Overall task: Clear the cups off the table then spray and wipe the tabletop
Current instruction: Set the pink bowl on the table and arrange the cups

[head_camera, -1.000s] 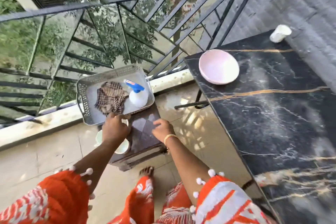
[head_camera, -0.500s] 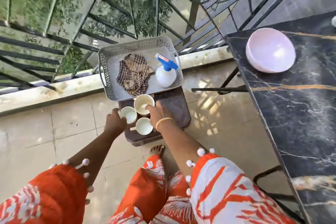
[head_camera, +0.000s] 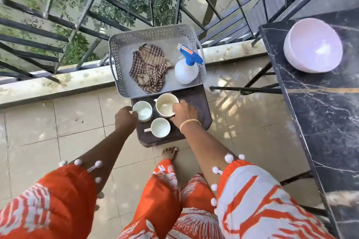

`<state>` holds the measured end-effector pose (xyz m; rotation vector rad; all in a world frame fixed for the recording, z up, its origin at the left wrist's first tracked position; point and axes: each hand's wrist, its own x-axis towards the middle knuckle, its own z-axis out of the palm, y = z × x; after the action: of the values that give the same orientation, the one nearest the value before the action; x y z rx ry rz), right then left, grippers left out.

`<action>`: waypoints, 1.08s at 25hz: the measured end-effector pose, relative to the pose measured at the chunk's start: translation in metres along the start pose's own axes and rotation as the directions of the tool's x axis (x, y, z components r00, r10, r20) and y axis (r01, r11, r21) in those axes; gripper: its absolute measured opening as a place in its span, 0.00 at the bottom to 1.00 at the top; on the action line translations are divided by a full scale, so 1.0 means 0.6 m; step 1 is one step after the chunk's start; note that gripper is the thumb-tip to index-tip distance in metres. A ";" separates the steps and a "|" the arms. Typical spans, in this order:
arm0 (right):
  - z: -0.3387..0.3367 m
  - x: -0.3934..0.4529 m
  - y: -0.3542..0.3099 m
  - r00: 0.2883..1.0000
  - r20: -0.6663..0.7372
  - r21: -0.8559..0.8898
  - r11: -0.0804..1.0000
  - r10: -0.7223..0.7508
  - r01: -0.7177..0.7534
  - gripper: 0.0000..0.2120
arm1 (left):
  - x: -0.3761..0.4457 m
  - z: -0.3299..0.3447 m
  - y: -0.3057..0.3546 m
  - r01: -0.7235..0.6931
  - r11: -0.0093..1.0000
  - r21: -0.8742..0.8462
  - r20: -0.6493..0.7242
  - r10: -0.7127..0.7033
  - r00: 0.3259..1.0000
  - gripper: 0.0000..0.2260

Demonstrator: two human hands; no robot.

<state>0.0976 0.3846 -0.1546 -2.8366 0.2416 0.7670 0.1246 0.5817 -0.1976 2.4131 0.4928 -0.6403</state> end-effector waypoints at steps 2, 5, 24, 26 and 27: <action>-0.003 -0.007 0.011 0.999 -0.017 -0.025 0.999 0.033 -0.034 0.16 | -0.001 -0.004 0.009 0.025 0.998 -0.059 -0.017 -0.026 1.000 0.15; -0.004 -0.020 0.031 0.992 0.006 0.060 0.990 0.127 -0.127 0.22 | -0.015 -0.016 0.033 0.001 0.994 -0.107 -0.037 -0.005 0.999 0.15; -0.220 -0.262 0.408 0.722 -0.444 0.718 0.693 0.531 -0.068 0.22 | -0.281 0.076 0.471 -0.138 0.847 -0.514 0.260 0.307 0.915 0.10; -0.247 -0.288 0.468 0.674 -0.504 0.719 0.695 0.540 -0.020 0.23 | -0.322 0.107 0.538 -0.172 0.817 -0.550 0.267 0.367 0.891 0.10; -0.261 -0.302 0.501 0.659 -0.524 0.708 0.707 0.539 -0.015 0.23 | -0.342 0.124 0.572 -0.196 0.814 -0.546 0.269 0.392 0.880 0.11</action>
<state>-0.0437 0.0774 0.0278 -2.2343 0.9170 -0.4085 0.0967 0.2350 0.0137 1.7588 0.0881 -0.7009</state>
